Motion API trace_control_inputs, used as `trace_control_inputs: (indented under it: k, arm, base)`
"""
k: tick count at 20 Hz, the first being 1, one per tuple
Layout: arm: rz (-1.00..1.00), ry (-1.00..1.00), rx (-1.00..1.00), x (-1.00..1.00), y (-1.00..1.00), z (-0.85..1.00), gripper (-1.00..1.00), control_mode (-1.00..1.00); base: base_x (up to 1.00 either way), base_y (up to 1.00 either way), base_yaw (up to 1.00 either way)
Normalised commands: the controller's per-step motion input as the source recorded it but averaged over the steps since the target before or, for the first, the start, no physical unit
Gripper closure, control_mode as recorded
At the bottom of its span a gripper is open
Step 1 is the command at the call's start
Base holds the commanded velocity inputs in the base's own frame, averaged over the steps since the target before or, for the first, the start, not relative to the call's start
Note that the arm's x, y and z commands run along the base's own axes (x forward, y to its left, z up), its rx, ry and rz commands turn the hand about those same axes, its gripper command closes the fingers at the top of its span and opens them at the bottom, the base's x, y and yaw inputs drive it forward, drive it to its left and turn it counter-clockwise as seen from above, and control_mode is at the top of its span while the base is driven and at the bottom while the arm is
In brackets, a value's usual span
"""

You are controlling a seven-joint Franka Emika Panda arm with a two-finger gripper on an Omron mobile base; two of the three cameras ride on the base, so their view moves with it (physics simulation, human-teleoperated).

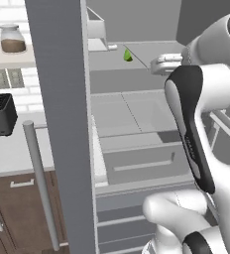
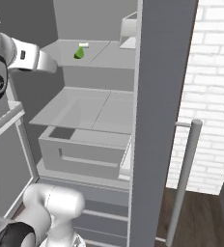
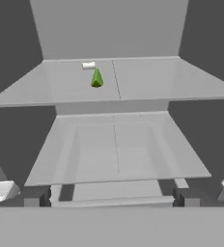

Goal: Grab a lemon wedge from the fridge and one ice cube from the ice bowl, and put them in the glass of lemonade.

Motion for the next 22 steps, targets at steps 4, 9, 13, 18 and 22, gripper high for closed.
trace_control_inputs:
  k: [4, 9, 13, 18, 22]
  arm:
    - [0.0, 0.0, 0.0, 0.68, 0.0, -0.01, -1.0, -1.0]
    - [0.0, 0.0, 0.0, 0.73, 0.0, -0.02, -1.0, -1.0]
    - [0.0, 0.0, 0.0, 0.65, 0.0, -0.23, -1.0, -1.0]
    - [0.0, 0.0, 0.0, 0.54, 0.0, -0.23, -1.0, -1.0]
    - [0.0, 0.02, 0.0, 0.47, 0.0, 0.0, -1.0, -1.0]
  base:
    - [0.0, 0.0, 0.0]
    - [0.0, 0.0, 0.0]
    - [0.0, 0.0, 0.0]
    - [0.0, 0.0, 0.0]
    - [0.0, 0.0, 0.0]
